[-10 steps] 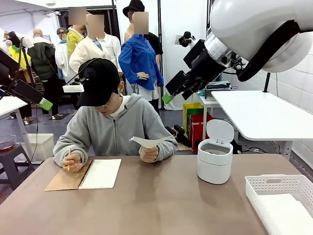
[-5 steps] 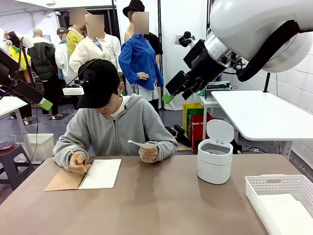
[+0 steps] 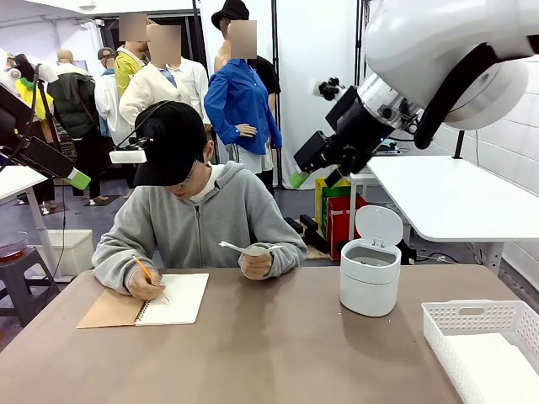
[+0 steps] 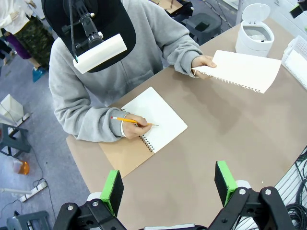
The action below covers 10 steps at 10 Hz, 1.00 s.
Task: Sort the paper based on its condition.
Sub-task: If a person hands you a paper, place it in the Organizing basket , and if it's crumpled, put it in the Trash can.
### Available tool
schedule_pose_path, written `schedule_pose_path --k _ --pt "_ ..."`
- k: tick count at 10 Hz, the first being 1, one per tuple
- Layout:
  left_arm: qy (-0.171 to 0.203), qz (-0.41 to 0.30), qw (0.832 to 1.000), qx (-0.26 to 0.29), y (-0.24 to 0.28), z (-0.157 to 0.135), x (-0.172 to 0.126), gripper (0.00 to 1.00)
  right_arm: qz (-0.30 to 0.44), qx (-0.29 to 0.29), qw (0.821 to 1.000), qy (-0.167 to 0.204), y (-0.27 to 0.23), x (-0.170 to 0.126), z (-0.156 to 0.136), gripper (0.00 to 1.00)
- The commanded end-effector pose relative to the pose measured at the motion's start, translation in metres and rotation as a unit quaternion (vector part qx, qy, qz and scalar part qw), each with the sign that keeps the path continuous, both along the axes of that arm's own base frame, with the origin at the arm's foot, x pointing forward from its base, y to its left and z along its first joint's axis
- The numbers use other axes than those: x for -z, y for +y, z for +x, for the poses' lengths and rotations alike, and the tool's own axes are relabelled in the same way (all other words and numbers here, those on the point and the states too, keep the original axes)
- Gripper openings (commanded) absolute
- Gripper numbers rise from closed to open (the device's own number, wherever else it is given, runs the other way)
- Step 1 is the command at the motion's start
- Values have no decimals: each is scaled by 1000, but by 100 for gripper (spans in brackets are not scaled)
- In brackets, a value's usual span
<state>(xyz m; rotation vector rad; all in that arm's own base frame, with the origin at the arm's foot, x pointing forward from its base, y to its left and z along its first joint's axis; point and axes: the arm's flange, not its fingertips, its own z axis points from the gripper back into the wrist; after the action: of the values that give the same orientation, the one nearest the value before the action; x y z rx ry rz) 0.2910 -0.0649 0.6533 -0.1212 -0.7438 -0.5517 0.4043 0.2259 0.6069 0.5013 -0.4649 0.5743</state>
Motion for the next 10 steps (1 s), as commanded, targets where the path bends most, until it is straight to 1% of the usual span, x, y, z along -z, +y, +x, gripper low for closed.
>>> schedule_pose_path --k 1,2,3,4,5,6,7,8,9,10 --pt "-1 -1 1000 0 0 0 0 100 14 63 995 83 3 10 38 100" --pt "-1 -1 1000 0 0 0 0 100 25 87 988 123 2 23 53 100" --pt "-1 -1 1000 0 0 0 0 100 53 122 977 167 4 35 65 100" --pt "-1 -1 1000 0 0 0 0 100 85 156 964 200 8 47 77 100" --pt "-1 -1 1000 0 0 0 0 100 115 192 945 238 13 60 87 100" --pt "-1 -1 1000 0 0 0 0 100 133 207 931 271 16 71 90 100" --pt "-1 -1 1000 0 0 0 0 100 132 216 923 290 19 83 89 100" --pt "-1 -1 1000 0 0 0 0 100 104 211 941 242 22 87 89 100" --pt "-1 -1 1000 0 0 0 0 100 111 196 934 278 14 82 89 100" --pt "-1 -1 1000 0 0 0 0 100 111 196 934 278 14 82 89 100"
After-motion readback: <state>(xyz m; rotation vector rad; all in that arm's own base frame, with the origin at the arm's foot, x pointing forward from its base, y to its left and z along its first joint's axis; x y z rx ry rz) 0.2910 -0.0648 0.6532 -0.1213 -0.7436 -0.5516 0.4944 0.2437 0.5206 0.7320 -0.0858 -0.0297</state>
